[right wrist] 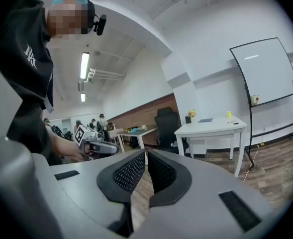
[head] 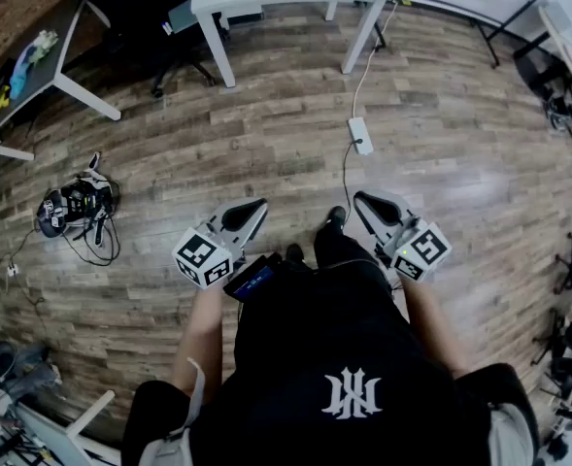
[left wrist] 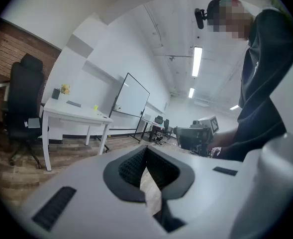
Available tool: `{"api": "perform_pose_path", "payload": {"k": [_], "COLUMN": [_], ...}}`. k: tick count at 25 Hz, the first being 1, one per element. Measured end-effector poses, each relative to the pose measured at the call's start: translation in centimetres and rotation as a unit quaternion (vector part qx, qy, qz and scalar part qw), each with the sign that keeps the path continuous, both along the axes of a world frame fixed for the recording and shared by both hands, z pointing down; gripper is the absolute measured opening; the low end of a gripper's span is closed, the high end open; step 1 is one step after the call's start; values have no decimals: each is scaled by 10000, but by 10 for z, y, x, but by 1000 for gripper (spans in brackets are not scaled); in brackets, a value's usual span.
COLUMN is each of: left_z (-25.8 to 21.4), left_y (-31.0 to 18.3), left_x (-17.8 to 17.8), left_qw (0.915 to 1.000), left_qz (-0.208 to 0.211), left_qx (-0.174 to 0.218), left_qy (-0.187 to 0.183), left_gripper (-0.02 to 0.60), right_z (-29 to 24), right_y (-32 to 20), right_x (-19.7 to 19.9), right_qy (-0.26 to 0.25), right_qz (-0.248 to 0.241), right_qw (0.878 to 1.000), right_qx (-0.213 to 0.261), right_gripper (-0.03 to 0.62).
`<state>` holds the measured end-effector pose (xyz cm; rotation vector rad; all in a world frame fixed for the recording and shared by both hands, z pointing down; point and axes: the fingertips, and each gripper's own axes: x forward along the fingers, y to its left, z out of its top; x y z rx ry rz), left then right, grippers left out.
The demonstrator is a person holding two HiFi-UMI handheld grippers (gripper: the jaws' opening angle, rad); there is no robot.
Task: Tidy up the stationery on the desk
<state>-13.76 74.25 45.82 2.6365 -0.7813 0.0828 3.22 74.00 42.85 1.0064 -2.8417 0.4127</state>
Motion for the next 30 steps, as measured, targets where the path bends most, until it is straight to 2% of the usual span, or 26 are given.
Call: {"api": "perform_pose_path", "payload": {"k": [8,18,23,30], "left_z": [-5,-11,-6,-31], "left_y": [-8,-40,-78,-131], "left_x": [-2,12,29,69], "left_qw": [9999,9994,9990,9980], "left_qz": [-127,-196,-262,-420], "left_qx": [32,12,-19,112], "left_qy": [-11,-275,-371,-464], "left_gripper": [-3,-3,-3,-3], "right_z": [6,11,10,4], "right_y": [-15,-48,-81,-123], "right_x": [0,14,35,80], "right_qy": [5,-240,-112,-216], "right_qz": [-100,-239,-353,-496], "right_qw": [9999,9994,9993,9985], "right_qx": [-73,-68,0,-9], "right_gripper": [44,46,46,46]}}
